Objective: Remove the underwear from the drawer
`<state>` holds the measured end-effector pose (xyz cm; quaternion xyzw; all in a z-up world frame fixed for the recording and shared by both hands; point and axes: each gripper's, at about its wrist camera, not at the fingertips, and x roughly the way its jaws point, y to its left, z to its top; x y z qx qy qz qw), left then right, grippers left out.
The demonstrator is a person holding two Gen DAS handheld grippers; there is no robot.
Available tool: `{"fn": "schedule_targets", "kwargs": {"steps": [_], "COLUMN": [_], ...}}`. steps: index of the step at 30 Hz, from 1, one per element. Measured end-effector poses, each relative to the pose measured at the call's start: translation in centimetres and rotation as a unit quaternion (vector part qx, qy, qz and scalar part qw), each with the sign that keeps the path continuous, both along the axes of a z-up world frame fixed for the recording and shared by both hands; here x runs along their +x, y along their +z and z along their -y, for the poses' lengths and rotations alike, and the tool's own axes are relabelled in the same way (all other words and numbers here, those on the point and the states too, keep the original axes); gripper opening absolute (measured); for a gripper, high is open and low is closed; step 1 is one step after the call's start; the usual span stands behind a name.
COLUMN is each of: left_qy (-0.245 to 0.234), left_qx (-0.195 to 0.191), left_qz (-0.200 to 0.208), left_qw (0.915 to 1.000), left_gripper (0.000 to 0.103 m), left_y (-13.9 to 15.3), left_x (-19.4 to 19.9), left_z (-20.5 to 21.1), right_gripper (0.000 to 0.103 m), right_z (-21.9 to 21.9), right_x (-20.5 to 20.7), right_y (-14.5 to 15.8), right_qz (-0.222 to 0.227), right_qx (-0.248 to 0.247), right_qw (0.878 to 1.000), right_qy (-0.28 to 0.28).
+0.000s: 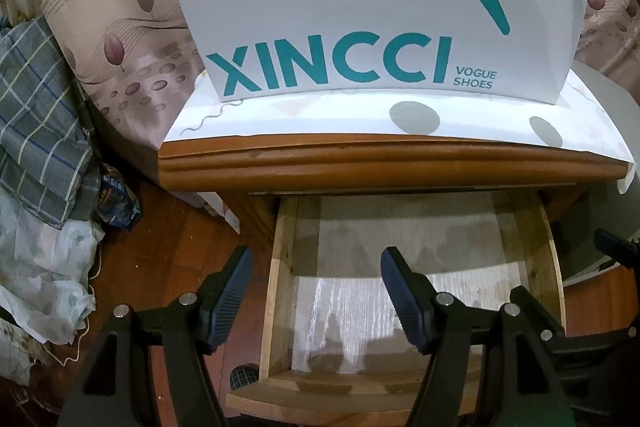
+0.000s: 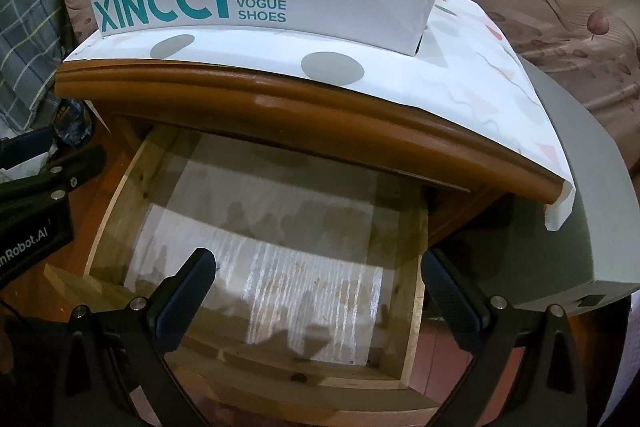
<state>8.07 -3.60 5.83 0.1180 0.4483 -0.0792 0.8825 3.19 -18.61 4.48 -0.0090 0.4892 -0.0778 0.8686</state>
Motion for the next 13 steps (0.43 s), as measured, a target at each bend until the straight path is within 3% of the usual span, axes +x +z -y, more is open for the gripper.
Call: {"fn": "schedule_targets", "kwargs": {"steps": [13], "left_qy": [-0.006], "left_qx": [0.001], "left_qz": [0.004], "left_qw": [1.0000], "left_gripper": [0.068], "left_y": [-0.12], "left_x": [-0.09], "left_z": [0.42], "right_gripper": [0.101], "right_z": [0.03], "right_x": [0.12], "right_y": [-0.23], "right_qz": [-0.007], "right_qx": [0.001], "right_qw": [1.000], "right_qy": [0.002]}}
